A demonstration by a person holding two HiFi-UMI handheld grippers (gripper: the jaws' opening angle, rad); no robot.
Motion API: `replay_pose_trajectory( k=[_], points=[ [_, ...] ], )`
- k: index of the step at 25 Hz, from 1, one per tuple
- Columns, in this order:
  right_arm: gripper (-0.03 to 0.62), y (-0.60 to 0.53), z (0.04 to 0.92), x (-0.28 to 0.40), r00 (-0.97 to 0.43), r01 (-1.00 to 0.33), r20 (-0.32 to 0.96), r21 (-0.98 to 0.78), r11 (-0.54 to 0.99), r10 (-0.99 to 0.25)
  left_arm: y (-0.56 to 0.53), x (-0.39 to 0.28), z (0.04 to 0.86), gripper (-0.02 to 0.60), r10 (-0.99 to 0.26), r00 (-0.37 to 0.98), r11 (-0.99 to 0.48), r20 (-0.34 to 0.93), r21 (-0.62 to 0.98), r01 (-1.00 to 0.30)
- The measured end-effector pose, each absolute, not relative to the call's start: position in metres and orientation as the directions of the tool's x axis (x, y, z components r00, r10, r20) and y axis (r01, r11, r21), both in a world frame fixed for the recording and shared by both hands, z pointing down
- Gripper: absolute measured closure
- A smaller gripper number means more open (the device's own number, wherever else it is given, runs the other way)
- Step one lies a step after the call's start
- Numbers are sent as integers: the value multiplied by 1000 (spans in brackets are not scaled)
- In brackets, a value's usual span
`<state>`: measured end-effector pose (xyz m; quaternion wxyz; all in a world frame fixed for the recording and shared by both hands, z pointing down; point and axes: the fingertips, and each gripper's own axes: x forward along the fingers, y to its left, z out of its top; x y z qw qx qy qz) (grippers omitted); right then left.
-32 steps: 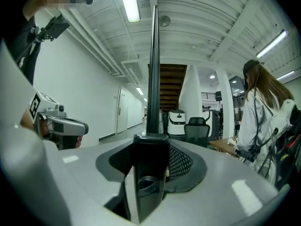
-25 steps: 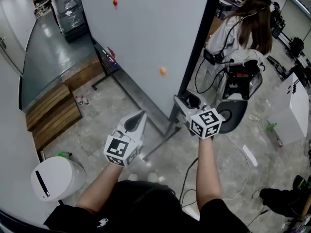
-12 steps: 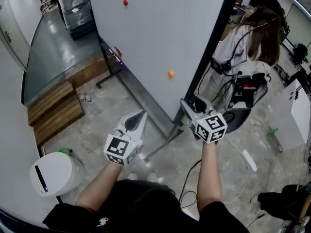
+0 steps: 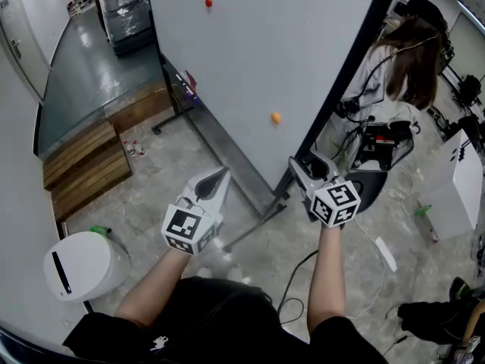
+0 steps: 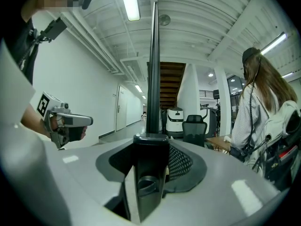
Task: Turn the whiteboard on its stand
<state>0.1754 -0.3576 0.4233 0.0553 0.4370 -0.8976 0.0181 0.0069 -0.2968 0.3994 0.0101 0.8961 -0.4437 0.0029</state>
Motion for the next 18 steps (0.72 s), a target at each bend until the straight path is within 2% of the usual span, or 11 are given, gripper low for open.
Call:
replay_pose_trajectory(
  k=[18],
  points=[
    [402,-313,414,185,-601,-794,136,7,607,-788,-292,-17,390,578,-779,628,-627,6,32,-778]
  ],
)
